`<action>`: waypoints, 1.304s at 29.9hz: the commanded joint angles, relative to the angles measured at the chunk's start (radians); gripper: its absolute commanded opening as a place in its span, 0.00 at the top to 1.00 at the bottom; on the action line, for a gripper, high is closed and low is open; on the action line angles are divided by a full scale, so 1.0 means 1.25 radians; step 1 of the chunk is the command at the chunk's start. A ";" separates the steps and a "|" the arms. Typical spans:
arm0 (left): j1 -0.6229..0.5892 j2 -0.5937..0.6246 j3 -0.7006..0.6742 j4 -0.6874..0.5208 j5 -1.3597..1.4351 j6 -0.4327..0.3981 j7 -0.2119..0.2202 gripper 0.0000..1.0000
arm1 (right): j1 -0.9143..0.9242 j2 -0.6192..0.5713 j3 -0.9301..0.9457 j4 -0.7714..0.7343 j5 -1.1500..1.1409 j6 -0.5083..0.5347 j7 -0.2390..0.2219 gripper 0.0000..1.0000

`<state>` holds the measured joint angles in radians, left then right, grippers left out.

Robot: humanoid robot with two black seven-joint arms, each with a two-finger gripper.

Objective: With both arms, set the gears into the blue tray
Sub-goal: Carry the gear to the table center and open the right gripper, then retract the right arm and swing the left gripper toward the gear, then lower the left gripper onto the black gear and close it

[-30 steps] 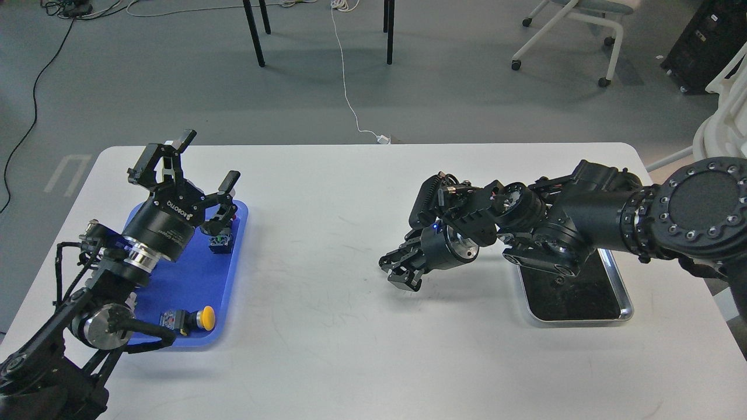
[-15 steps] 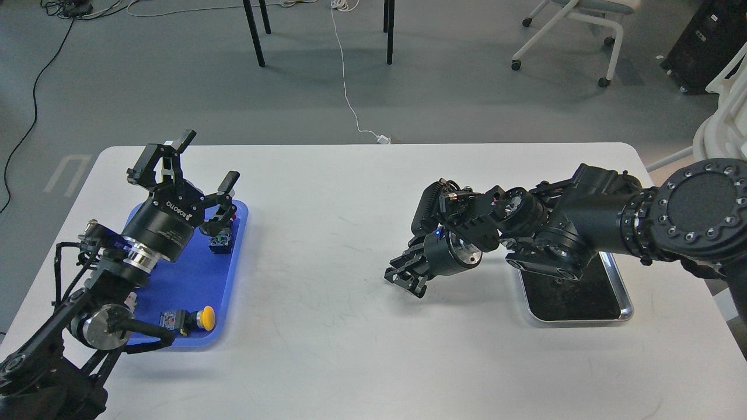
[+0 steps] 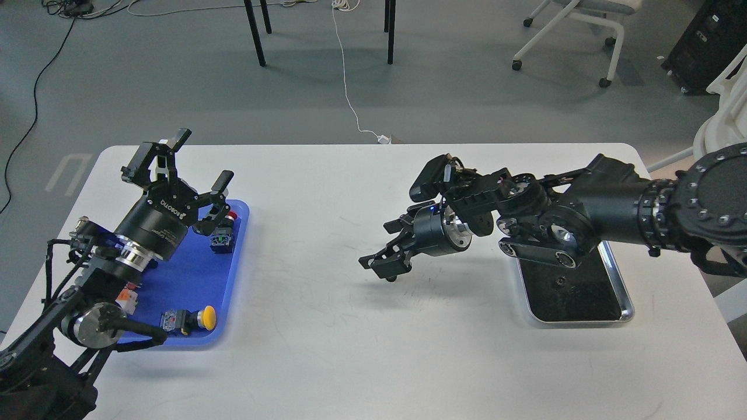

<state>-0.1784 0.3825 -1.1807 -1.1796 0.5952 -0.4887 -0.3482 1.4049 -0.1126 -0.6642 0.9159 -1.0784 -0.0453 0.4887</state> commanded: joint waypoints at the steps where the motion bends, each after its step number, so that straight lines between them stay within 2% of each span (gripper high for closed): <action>1: -0.008 0.017 0.001 0.000 0.037 0.000 -0.026 0.01 | -0.056 -0.113 0.122 0.062 0.175 0.003 0.000 0.03; 6: -0.011 0.018 0.000 -0.001 0.122 0.000 -0.042 0.01 | -0.236 -0.231 0.391 0.105 0.411 0.007 0.000 0.03; 11: -0.029 0.017 0.002 -0.038 0.249 0.000 -0.061 0.01 | -0.480 -0.256 0.747 0.110 0.509 0.023 0.000 0.03; 14: -0.050 0.018 0.024 -0.078 0.386 0.000 -0.072 0.01 | -0.595 -0.263 0.911 0.114 0.570 0.087 0.000 0.03; 16: -0.087 0.019 0.067 -0.101 0.488 0.000 -0.102 0.01 | -0.654 -0.271 0.988 0.110 0.637 0.157 0.000 0.03; 17: -0.107 0.019 0.093 -0.107 0.535 0.000 -0.112 0.01 | -0.671 -0.272 1.011 0.108 0.675 0.187 0.000 0.03; 21: -0.226 0.023 0.242 -0.114 0.753 0.000 -0.112 0.01 | -0.726 -0.294 1.065 0.101 0.805 0.277 0.000 0.02; 25: -0.365 0.020 0.423 -0.101 0.989 0.028 -0.112 0.01 | -0.770 -0.303 1.079 0.101 0.817 0.289 0.000 0.02; 31: -0.534 -0.027 0.674 -0.004 1.171 0.127 -0.112 0.01 | -0.807 -0.334 1.111 0.108 0.819 0.299 0.000 0.02; 35: -0.585 -0.090 0.749 0.079 1.262 0.146 -0.112 0.03 | -0.828 -0.365 1.119 0.102 0.819 0.380 0.000 0.02; 39: -0.600 -0.159 0.758 0.168 1.269 0.147 -0.112 0.06 | -0.839 -0.369 1.119 0.102 0.819 0.390 0.000 0.02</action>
<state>-0.9123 0.2377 -0.2460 -1.0381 2.1724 -0.3068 -0.4887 0.3646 -0.5697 0.7343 1.0439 -0.0551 0.4317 0.4887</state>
